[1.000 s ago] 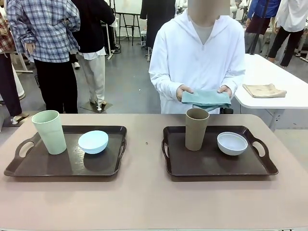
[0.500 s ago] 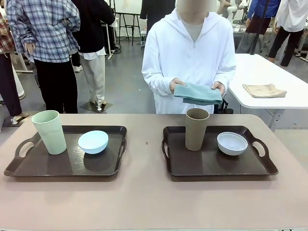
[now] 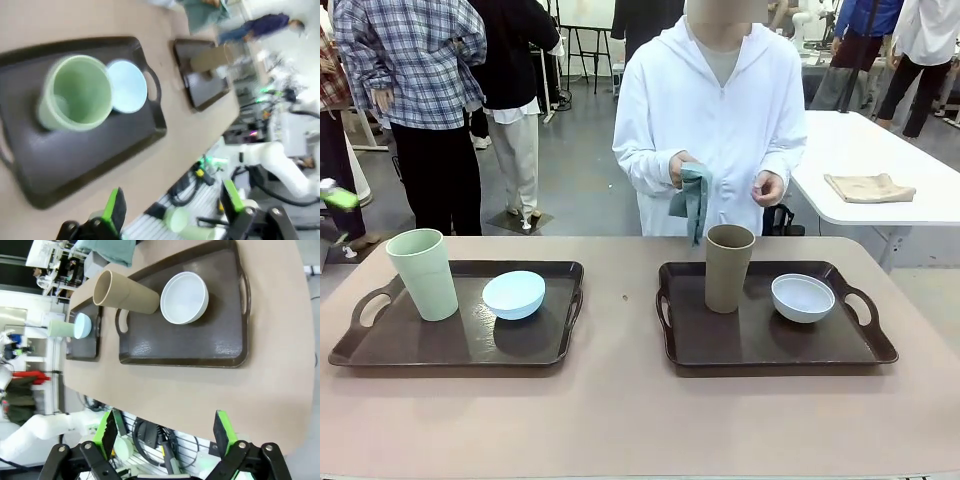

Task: Set up a tray with a mat and arrange the tableware.
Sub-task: Pick up the Picnic Bowl and Reusable plastic cup from the Handle tray in front of the human's position and hold them in the air.

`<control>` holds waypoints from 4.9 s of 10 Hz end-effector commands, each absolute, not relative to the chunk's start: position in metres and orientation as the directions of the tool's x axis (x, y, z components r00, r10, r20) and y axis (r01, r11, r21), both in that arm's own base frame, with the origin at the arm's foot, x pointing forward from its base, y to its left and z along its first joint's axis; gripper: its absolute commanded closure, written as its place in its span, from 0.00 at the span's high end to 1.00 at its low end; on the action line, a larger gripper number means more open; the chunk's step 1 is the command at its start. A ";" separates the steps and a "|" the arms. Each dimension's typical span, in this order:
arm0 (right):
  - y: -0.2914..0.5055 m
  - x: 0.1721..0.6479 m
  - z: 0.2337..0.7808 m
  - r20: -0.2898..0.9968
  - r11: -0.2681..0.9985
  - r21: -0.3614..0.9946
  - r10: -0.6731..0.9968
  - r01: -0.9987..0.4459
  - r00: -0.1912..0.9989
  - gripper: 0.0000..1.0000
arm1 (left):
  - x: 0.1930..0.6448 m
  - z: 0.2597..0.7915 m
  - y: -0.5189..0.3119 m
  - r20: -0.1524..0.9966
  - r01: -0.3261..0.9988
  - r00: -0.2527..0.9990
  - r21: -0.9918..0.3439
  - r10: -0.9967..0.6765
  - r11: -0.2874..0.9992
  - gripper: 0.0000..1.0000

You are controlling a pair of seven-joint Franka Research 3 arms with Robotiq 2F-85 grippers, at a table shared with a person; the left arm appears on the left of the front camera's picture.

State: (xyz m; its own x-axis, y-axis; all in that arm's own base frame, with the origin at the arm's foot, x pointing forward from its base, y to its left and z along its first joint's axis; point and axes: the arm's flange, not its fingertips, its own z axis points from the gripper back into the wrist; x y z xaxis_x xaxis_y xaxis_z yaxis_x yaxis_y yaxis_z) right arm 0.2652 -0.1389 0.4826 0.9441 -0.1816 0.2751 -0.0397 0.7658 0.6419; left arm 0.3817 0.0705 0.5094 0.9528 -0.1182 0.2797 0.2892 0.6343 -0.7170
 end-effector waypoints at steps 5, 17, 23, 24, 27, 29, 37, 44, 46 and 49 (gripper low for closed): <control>-0.078 0.342 0.506 0.137 0.890 0.442 -0.188 0.110 0.973 1.00 | 0.454 0.541 -0.084 0.453 0.689 0.674 -0.100 -0.583 0.718 1.00; -0.025 0.398 0.471 0.002 0.922 0.354 -0.165 0.154 0.986 1.00 | 0.467 0.492 -0.222 0.426 0.845 0.439 0.103 -0.791 0.524 1.00; 0.019 0.451 0.449 -0.019 0.967 0.213 -0.141 0.142 0.990 1.00 | 0.535 0.454 -0.317 0.632 0.988 0.127 -0.014 -0.764 0.152 1.00; 0.020 0.456 0.444 -0.028 0.968 0.205 -0.142 0.144 0.990 1.00 | 0.542 0.445 -0.338 0.640 0.996 0.048 0.022 -0.767 0.081 1.00; 0.023 0.463 0.436 -0.060 0.962 0.212 -0.164 0.173 0.985 1.00 | 0.534 0.442 -0.355 0.630 0.993 0.069 0.028 -0.773 0.111 1.00; 0.019 0.454 0.435 -0.041 0.964 0.229 -0.126 0.132 0.991 1.00 | 0.534 0.442 -0.355 0.630 0.993 0.069 0.028 -0.773 0.111 1.00; 0.035 0.461 0.394 -0.078 0.989 0.076 -0.125 0.131 0.989 1.00 | 0.527 0.374 -0.387 0.771 0.983 -0.150 0.053 -0.619 -0.173 1.00; 0.033 0.466 0.389 -0.094 0.990 0.090 -0.099 0.108 0.991 1.00 | 0.533 0.361 -0.397 0.751 0.984 -0.158 0.067 -0.641 -0.164 1.00; 0.031 0.475 0.381 -0.083 0.993 0.086 -0.067 0.074 0.994 1.00 | 0.536 0.359 -0.402 0.756 0.990 -0.135 0.086 -0.641 -0.107 1.00; 0.027 0.487 0.365 -0.050 0.995 0.049 -0.086 0.088 0.995 1.00 | 0.542 0.346 -0.417 0.772 0.985 -0.170 0.126 -0.613 -0.116 1.00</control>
